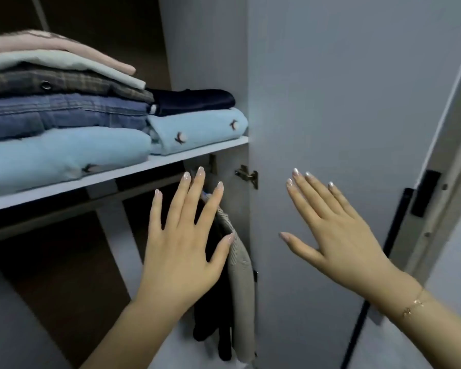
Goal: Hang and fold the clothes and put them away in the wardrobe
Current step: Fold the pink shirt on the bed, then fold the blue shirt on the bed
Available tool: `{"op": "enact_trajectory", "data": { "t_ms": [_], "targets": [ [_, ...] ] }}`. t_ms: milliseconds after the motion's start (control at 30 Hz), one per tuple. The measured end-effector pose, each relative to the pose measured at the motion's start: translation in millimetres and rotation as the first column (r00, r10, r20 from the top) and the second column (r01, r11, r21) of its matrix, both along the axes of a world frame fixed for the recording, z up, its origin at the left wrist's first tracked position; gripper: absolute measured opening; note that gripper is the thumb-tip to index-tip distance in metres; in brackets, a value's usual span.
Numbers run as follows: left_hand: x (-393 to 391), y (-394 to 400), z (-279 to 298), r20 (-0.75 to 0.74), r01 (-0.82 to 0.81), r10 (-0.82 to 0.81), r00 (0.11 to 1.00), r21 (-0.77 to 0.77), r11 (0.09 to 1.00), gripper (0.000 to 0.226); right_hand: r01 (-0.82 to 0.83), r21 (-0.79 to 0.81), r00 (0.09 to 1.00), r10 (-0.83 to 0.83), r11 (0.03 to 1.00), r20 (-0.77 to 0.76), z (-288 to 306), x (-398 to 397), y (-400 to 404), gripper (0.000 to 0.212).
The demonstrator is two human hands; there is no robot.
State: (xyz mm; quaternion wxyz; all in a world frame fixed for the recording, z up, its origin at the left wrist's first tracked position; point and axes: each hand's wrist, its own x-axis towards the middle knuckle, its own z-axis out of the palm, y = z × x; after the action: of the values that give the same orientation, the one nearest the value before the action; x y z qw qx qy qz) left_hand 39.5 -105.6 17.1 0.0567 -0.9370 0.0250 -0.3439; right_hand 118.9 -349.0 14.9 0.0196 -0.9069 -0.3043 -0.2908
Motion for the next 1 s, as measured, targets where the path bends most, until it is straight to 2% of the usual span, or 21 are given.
{"op": "enact_trajectory", "data": {
  "t_ms": [200, 367, 567, 700, 867, 1000],
  "targets": [
    [14.9, -125.9, -51.8, -0.046, 0.266, -0.266, 0.963, 0.001, 0.964, 0.071, 0.261, 0.113, 0.961, -0.247, 0.959, -0.125, -60.0, -47.2, -126.4, 0.074],
    [17.2, -287.3, -88.2, -0.148, 0.476, -0.477, 0.866, -0.050, 0.878, 0.070, 0.477, 0.041, 0.858, -0.456, 0.878, -0.236, -105.7, -108.0, -277.5, 0.074],
    [-13.1, -486.2, -133.5, -0.258, 0.698, -0.697, 0.669, -0.105, 0.708, 0.069, 0.725, 0.005, 0.635, -0.665, 0.689, -0.392, -153.8, -200.7, -451.9, 0.075],
    [-34.3, -592.6, -162.0, -0.335, 0.804, -0.791, 0.513, -0.135, 0.579, 0.067, 0.852, -0.016, 0.463, -0.768, 0.523, -0.442, -179.7, -261.2, -537.2, 0.074],
    [-60.9, -709.4, -197.1, -0.410, 0.917, -0.871, 0.269, -0.166, 0.361, 0.067, 0.952, -0.040, 0.243, -0.828, 0.303, -0.505, -216.4, -335.2, -611.7, 0.072],
    [-73.2, -798.9, -232.4, -0.465, 0.966, -0.877, 0.119, -0.151, 0.211, 0.067, 0.990, -0.070, 0.059, -0.817, 0.121, -0.573, -253.4, -375.6, -660.7, 0.071]
  ]
}}
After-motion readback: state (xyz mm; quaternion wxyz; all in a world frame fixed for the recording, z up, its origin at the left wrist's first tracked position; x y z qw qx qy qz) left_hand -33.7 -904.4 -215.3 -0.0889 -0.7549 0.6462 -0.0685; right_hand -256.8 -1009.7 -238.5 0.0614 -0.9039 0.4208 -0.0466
